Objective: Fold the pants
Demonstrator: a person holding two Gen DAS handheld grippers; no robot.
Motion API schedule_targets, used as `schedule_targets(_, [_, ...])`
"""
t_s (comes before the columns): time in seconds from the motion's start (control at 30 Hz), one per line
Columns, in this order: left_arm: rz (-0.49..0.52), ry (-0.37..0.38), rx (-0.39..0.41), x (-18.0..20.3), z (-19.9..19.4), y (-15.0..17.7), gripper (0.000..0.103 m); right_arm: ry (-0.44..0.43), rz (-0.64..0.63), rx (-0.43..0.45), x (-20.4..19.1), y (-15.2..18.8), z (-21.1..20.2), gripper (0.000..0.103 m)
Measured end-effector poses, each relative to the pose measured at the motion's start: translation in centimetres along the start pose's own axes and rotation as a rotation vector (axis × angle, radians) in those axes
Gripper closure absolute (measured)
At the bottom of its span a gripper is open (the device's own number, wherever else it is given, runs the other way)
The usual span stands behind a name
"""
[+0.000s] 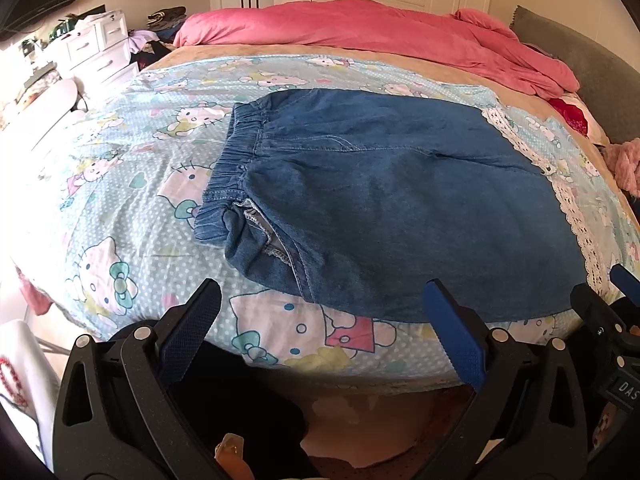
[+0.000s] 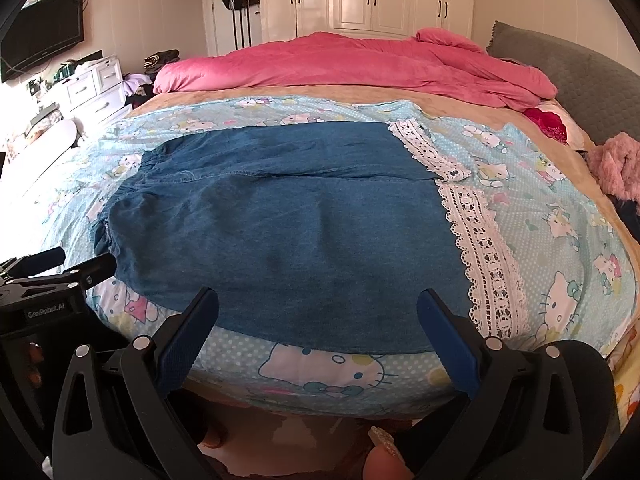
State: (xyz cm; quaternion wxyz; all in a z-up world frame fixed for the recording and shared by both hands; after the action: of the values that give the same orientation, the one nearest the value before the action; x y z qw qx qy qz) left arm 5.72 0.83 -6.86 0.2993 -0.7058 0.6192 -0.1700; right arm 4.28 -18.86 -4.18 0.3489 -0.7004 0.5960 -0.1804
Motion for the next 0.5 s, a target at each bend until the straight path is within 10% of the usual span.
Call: schedule_targets(0.5, [-0.011, 0.001, 0.0, -0.45, -0.04, 0.07, 0.008, 0.001, -0.006, -0.004, -0.15, 0.24, 0.0, 0.004])
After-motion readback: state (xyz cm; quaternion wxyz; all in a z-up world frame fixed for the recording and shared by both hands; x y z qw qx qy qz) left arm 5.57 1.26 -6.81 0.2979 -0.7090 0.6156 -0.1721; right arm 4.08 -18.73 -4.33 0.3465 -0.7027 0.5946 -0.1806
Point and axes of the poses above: each gripper's, at about its wrist camera, not at the fingertips, and z roughly the way its jaws point, x to its right, y to its underside, the point moved 10 cm from there along z, roughly the way its jaws point, and after that the axes turned 12 degrees about -y, right-handed, at the moved point
